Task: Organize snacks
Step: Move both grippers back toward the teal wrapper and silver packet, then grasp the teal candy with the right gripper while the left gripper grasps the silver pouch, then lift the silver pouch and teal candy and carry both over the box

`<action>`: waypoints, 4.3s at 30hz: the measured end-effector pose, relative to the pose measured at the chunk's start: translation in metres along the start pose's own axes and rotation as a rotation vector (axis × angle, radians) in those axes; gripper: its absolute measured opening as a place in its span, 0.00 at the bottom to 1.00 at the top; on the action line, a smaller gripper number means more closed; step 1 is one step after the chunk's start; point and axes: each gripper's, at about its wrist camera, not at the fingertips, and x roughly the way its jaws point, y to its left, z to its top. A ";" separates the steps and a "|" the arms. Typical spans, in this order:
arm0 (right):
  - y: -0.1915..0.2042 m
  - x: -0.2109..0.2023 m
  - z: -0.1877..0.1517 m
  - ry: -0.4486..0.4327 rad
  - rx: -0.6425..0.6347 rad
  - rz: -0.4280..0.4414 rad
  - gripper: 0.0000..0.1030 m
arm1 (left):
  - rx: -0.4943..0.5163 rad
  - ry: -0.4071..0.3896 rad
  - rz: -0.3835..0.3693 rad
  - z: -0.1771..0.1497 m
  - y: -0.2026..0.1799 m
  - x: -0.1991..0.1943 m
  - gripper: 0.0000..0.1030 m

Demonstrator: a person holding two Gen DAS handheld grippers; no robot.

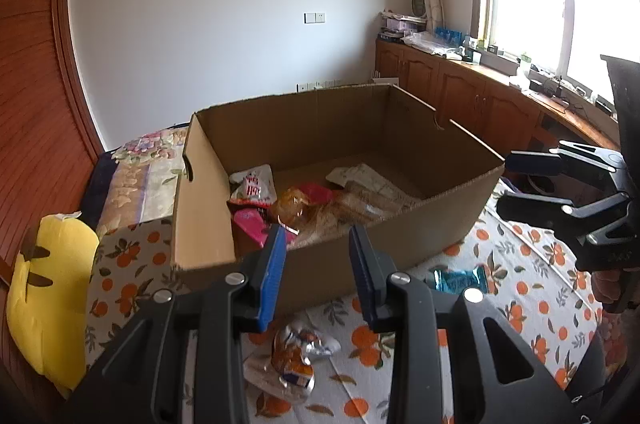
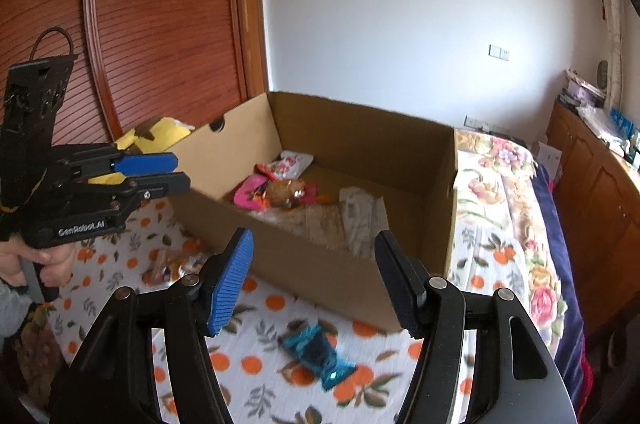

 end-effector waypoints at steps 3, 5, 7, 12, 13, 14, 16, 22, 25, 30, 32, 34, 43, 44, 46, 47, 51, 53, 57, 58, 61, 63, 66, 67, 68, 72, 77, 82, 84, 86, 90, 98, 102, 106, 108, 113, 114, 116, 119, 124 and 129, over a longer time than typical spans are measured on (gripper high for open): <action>0.005 -0.004 -0.011 0.015 0.009 0.024 0.63 | -0.002 0.008 0.000 -0.007 -0.001 -0.003 0.31; 0.008 -0.006 -0.018 0.022 0.010 0.030 0.63 | -0.007 0.009 0.000 -0.011 -0.001 -0.005 0.31; 0.012 -0.006 -0.025 0.031 0.010 0.037 0.63 | -0.009 0.015 0.001 -0.017 -0.001 -0.007 0.31; 0.016 0.002 -0.047 0.074 0.009 0.039 0.63 | -0.017 0.042 -0.006 -0.035 0.000 -0.004 0.31; 0.015 0.005 -0.051 0.086 0.010 0.038 0.63 | -0.018 0.053 -0.010 -0.040 0.001 -0.002 0.31; 0.014 0.009 -0.056 0.099 0.012 0.037 0.63 | -0.019 0.062 -0.010 -0.044 0.001 0.000 0.31; 0.011 0.018 -0.065 0.127 0.022 0.036 0.63 | -0.020 0.081 -0.012 -0.051 0.001 0.004 0.31; -0.002 0.045 -0.080 0.197 0.049 0.024 0.63 | -0.020 0.142 -0.003 -0.072 0.005 0.018 0.31; -0.007 0.055 -0.083 0.218 0.058 0.022 0.63 | -0.027 0.173 0.007 -0.081 0.009 0.026 0.31; -0.010 0.067 -0.084 0.237 0.053 0.015 0.63 | -0.041 0.215 0.013 -0.092 0.017 0.038 0.32; -0.012 0.071 -0.084 0.246 0.049 0.019 0.63 | -0.038 0.226 0.019 -0.096 0.018 0.041 0.34; -0.012 0.074 -0.085 0.258 0.043 0.023 0.63 | -0.033 0.238 0.022 -0.098 0.018 0.044 0.36; -0.008 0.076 -0.091 0.272 0.001 0.016 0.63 | -0.010 0.254 0.026 -0.099 0.019 0.053 0.43; -0.008 0.075 -0.092 0.271 -0.008 0.011 0.63 | -0.007 0.253 0.026 -0.098 0.019 0.054 0.45; -0.005 0.076 -0.093 0.268 -0.022 0.000 0.63 | 0.000 0.251 0.031 -0.098 0.018 0.055 0.47; -0.005 0.075 -0.093 0.266 -0.026 -0.004 0.63 | 0.006 0.253 0.036 -0.099 0.017 0.056 0.48; -0.005 0.074 -0.095 0.257 -0.026 -0.003 0.61 | 0.001 0.248 0.039 -0.099 0.020 0.058 0.51; -0.004 0.075 -0.095 0.256 -0.025 -0.004 0.61 | -0.007 0.254 0.033 -0.098 0.022 0.060 0.54; -0.005 0.074 -0.095 0.256 -0.029 -0.007 0.61 | -0.008 0.267 0.010 -0.094 0.021 0.066 0.58; -0.004 0.075 -0.095 0.256 -0.028 -0.006 0.61 | -0.003 0.269 0.006 -0.093 0.020 0.067 0.58; -0.003 0.076 -0.095 0.256 -0.027 -0.005 0.61 | 0.018 0.268 -0.003 -0.090 0.015 0.071 0.59; -0.002 0.077 -0.095 0.256 -0.028 -0.005 0.61 | 0.028 0.268 -0.008 -0.087 0.011 0.074 0.59; -0.003 0.076 -0.095 0.256 -0.027 -0.005 0.61 | 0.022 0.275 -0.021 -0.083 0.010 0.079 0.59; -0.003 0.076 -0.095 0.256 -0.027 -0.005 0.61 | 0.020 0.275 -0.023 -0.082 0.010 0.080 0.60; -0.003 0.076 -0.095 0.257 -0.026 -0.004 0.61 | 0.021 0.275 -0.023 -0.082 0.010 0.081 0.60; -0.004 0.075 -0.095 0.257 -0.027 -0.004 0.61 | 0.020 0.273 -0.023 -0.080 0.011 0.083 0.62; -0.004 0.075 -0.095 0.257 -0.026 -0.003 0.62 | 0.018 0.264 -0.021 -0.081 0.009 0.085 0.65; -0.004 0.075 -0.095 0.257 -0.026 -0.003 0.62 | 0.009 0.251 -0.011 -0.084 0.009 0.083 0.65; -0.004 0.075 -0.095 0.257 -0.026 -0.004 0.62 | 0.006 0.251 -0.011 -0.086 0.007 0.081 0.64; -0.004 0.075 -0.095 0.257 -0.026 -0.004 0.62 | 0.010 0.255 -0.023 -0.088 0.006 0.078 0.55; -0.004 0.075 -0.095 0.257 -0.026 -0.003 0.62 | 0.062 0.252 -0.028 -0.090 -0.003 0.068 0.37; -0.005 0.076 -0.095 0.258 -0.027 -0.005 0.62 | 0.030 0.245 -0.037 -0.098 -0.010 0.052 0.36; -0.005 0.076 -0.094 0.256 -0.028 -0.012 0.57 | 0.020 0.237 -0.050 -0.102 -0.008 0.040 0.36; -0.007 0.074 -0.093 0.252 -0.021 -0.009 0.34 | 0.010 0.220 -0.057 -0.104 -0.009 0.027 0.36; -0.007 0.071 -0.093 0.254 -0.019 -0.011 0.25 | 0.012 0.207 -0.057 -0.105 -0.008 0.019 0.36; -0.005 0.059 -0.093 0.249 -0.012 -0.013 0.20 | 0.011 0.185 -0.064 -0.104 -0.006 0.003 0.36; -0.003 0.056 -0.092 0.243 -0.015 -0.016 0.20 | 0.011 0.181 -0.065 -0.103 -0.007 0.002 0.36; -0.002 0.048 -0.090 0.231 -0.020 -0.018 0.20 | 0.012 0.171 -0.065 -0.102 -0.007 -0.004 0.36; 0.001 0.037 -0.087 0.216 -0.021 -0.017 0.20 | 0.018 0.155 -0.063 -0.099 -0.008 -0.013 0.36; 0.003 0.018 -0.085 0.188 -0.020 -0.022 0.20 | 0.021 0.131 -0.060 -0.091 -0.015 -0.022 0.37; 0.005 -0.001 -0.081 0.160 -0.017 -0.029 0.20 | 0.021 0.100 -0.055 -0.080 -0.024 -0.030 0.37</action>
